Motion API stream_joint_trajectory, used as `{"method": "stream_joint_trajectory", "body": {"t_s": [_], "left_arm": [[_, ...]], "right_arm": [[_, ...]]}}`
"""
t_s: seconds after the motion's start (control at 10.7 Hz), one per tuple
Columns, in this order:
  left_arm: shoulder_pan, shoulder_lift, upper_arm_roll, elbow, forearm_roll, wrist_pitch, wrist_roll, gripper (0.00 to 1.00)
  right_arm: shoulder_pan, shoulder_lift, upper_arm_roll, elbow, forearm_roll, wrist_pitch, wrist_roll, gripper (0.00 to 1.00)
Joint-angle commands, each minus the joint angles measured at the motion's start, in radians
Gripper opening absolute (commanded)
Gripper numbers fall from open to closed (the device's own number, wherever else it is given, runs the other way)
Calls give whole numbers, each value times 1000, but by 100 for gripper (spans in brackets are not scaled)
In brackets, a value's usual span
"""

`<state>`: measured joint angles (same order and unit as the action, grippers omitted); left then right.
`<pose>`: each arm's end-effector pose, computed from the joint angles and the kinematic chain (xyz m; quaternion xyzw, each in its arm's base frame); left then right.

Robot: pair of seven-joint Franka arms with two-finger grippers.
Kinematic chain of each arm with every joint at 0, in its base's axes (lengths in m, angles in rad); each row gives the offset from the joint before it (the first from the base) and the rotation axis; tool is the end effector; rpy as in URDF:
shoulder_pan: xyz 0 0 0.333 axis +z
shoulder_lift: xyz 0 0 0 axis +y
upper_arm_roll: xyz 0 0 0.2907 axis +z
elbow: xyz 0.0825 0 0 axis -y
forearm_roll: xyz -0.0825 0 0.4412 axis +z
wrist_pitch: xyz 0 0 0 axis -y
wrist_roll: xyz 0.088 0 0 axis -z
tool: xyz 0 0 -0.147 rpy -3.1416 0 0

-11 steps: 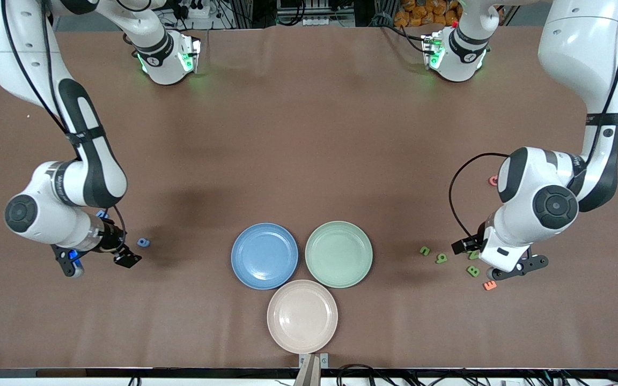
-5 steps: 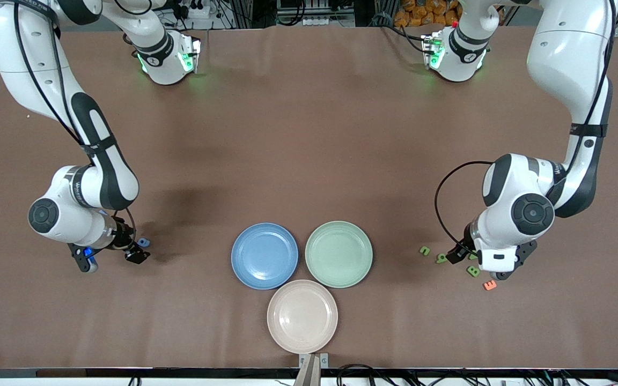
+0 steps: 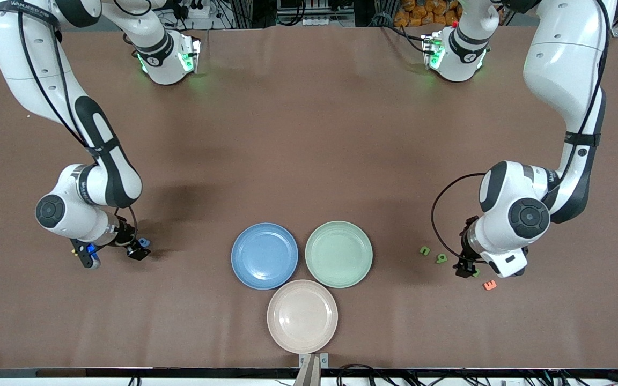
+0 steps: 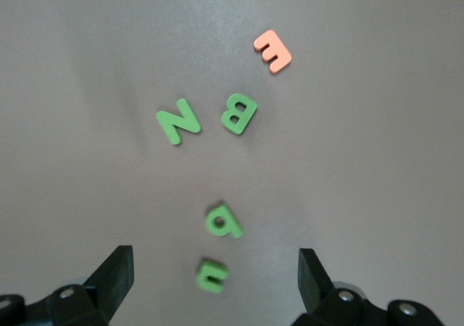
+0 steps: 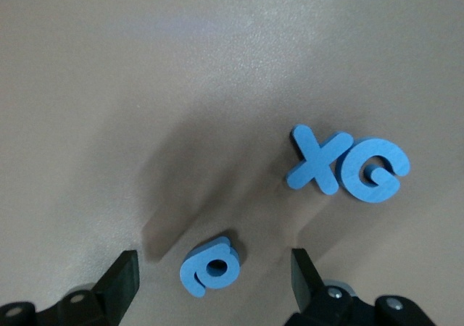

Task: Sort letters by color into matching plates
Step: 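Grasp the blue a with the right gripper while the left gripper lowers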

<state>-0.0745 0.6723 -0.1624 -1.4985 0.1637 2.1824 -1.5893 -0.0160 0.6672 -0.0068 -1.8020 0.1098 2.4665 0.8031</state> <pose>0.7316 -0.1532 0.1872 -0.7972 -0.6033 -0.0204 0.0018 0.6716 -0.0129 0.0694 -0.8977 0.4394 0.0134 0.0292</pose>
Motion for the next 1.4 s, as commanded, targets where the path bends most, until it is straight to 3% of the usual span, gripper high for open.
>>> {"method": "stream_joint_trajectory", "body": {"t_s": [0.0,0.19,0.47,0.65,0.84,1.12,1.31], "left_arm": [[18,39,0,32,-10,80,-220,100],[7,56,1,31,-7,85,-284,100],[1,73,0,26,-18,85,-327,100],[-14,96,1,23,-17,85,-328,100],[-16,101,1,24,-21,86,-356,100],[-13,125,1,24,-20,124,-368,100],[-5,142,4,24,-20,157,-368,100]], "right_arm": [[-12,-8,10,-19,10,14,-19,54],[-7,-8,10,-20,10,14,-19,31],[5,2,10,-33,8,14,-54,16],[5,0,10,-30,2,11,-103,13],[4,-18,45,-20,-129,3,-229,13],[17,-28,94,56,-344,-55,-261,17],[27,-28,135,127,-354,-128,-406,17]]}}
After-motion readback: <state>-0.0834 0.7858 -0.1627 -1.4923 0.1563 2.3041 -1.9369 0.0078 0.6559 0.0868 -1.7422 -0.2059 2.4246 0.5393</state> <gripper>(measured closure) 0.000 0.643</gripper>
